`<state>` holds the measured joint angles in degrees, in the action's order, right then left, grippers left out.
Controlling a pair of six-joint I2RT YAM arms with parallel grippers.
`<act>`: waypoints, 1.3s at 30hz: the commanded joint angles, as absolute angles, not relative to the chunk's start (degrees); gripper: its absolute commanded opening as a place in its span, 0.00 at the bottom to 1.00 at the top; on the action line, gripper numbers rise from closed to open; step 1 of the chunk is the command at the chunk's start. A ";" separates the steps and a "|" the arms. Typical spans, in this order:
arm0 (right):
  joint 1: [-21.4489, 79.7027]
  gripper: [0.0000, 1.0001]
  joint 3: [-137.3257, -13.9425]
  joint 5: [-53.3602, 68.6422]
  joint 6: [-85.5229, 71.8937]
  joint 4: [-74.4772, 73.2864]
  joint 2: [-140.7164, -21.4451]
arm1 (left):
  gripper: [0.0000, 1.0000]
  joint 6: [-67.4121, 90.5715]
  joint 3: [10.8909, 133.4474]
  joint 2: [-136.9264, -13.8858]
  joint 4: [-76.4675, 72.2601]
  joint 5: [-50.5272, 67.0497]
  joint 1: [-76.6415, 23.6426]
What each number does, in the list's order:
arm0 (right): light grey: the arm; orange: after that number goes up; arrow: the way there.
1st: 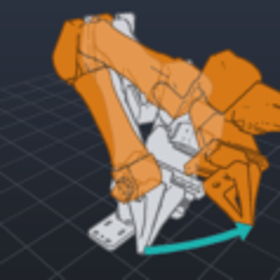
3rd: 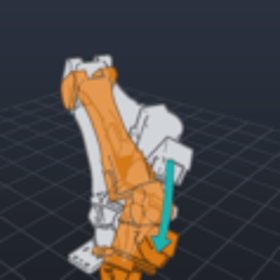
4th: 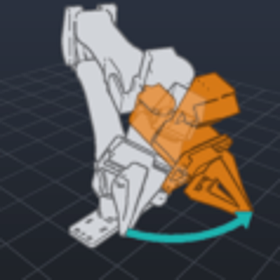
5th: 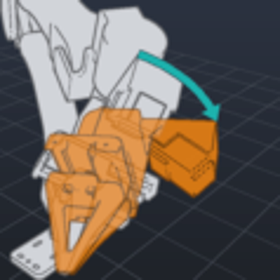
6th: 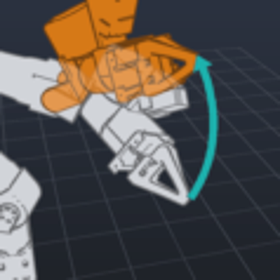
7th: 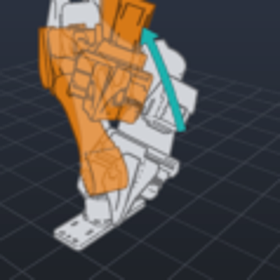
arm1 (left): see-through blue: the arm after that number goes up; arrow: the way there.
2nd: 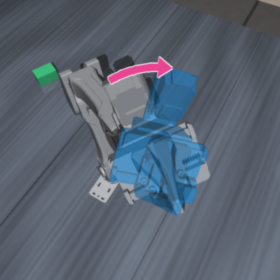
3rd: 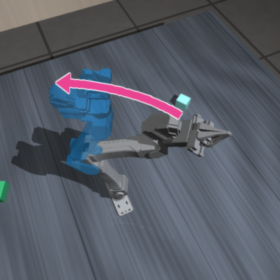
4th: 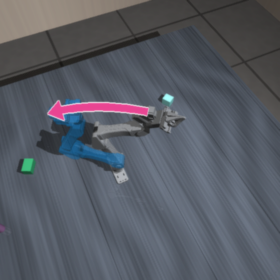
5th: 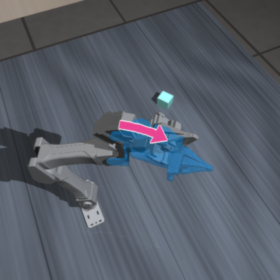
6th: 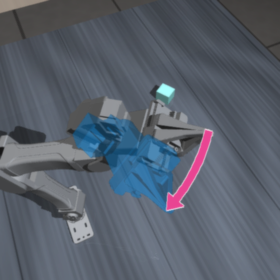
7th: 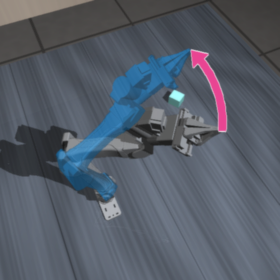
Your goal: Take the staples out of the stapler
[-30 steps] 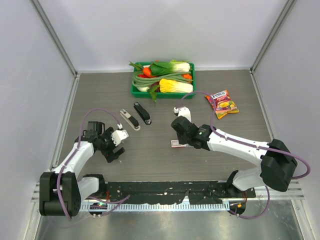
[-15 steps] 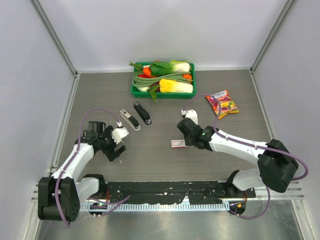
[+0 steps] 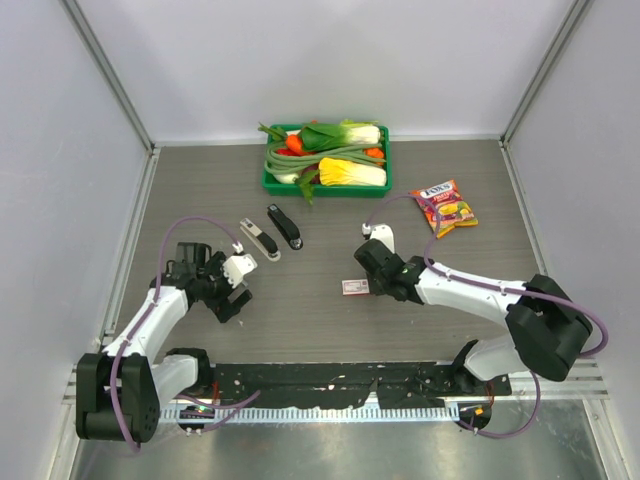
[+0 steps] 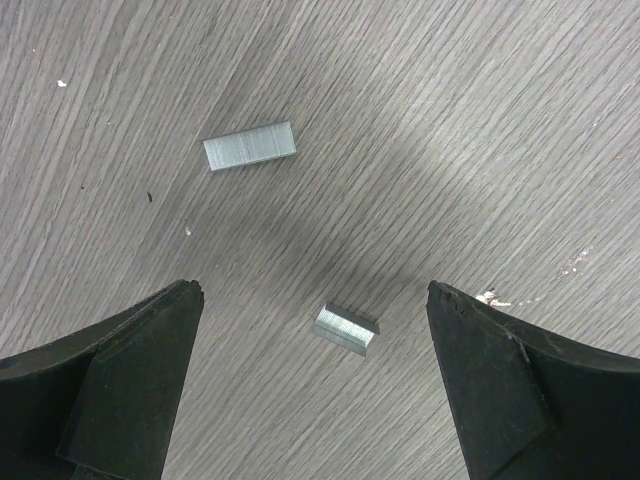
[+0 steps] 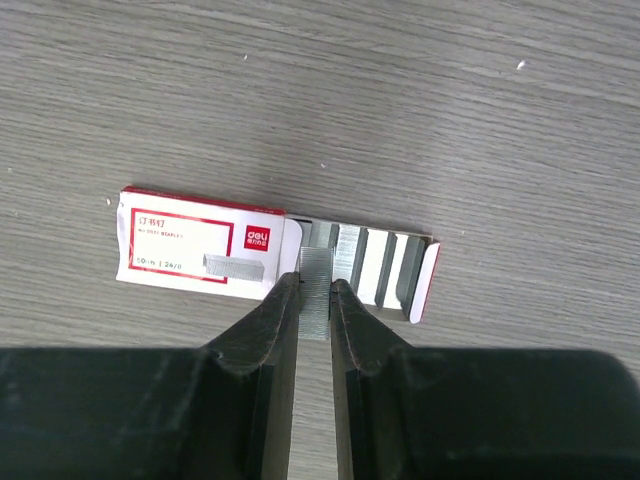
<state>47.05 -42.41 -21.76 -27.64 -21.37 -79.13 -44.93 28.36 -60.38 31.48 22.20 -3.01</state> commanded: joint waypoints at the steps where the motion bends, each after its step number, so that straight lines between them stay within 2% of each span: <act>1: 46.58 0.13 -42.10 -21.97 -28.57 -18.02 -80.42 | 1.00 -44.12 30.32 -60.47 30.15 22.32 -3.16; 17: 45.70 0.13 -39.64 -20.39 -28.83 -15.74 -80.16 | 1.00 -44.38 30.41 -59.85 30.59 22.24 -3.16; 39: 45.79 0.13 -35.68 -20.21 -29.79 -9.93 -73.39 | 1.00 -44.39 29.44 -59.94 30.76 22.06 -3.25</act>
<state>45.89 -35.68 -19.35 -28.88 -12.86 -75.07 -44.93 28.38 -60.36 31.51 21.98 -3.01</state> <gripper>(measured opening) 0.216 0.997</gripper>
